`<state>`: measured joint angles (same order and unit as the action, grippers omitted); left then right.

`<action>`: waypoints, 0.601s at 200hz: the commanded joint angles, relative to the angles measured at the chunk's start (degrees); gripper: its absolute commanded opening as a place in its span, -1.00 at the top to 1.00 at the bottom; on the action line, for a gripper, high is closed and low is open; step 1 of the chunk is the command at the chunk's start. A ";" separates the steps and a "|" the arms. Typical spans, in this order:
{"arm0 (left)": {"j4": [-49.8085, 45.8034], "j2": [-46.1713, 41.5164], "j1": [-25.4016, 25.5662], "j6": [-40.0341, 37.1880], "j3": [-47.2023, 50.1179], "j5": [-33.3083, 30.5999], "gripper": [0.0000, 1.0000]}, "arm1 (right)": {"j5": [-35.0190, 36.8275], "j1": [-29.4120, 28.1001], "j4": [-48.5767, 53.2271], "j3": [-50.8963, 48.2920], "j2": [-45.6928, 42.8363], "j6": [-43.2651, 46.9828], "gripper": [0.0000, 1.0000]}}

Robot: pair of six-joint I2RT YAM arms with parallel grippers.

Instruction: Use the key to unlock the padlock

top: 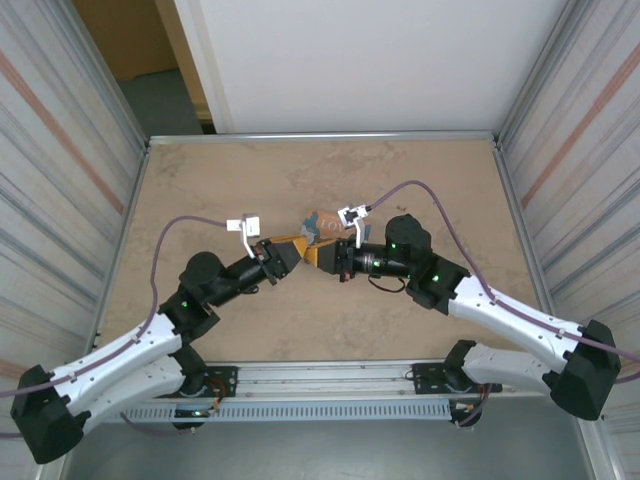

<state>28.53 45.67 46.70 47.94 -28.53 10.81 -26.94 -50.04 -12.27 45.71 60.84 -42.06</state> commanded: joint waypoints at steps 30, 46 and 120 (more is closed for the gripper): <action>2.37 0.11 0.41 -0.75 -2.27 -0.81 0.66 | -0.11 -0.45 -2.32 -0.01 -0.02 -1.70 1.00; 2.33 0.36 0.41 -0.75 -2.48 -0.52 0.78 | 0.04 -0.50 -2.32 0.06 -0.11 -1.79 1.00; -8.48 -1.36 0.41 -5.39 -6.98 1.29 1.00 | -2.74 2.26 3.45 0.35 -3.20 0.14 0.43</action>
<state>25.80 46.19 47.00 46.59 -31.62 11.05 -27.18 -49.54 -11.18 45.74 60.60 -43.03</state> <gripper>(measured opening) 0.046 0.252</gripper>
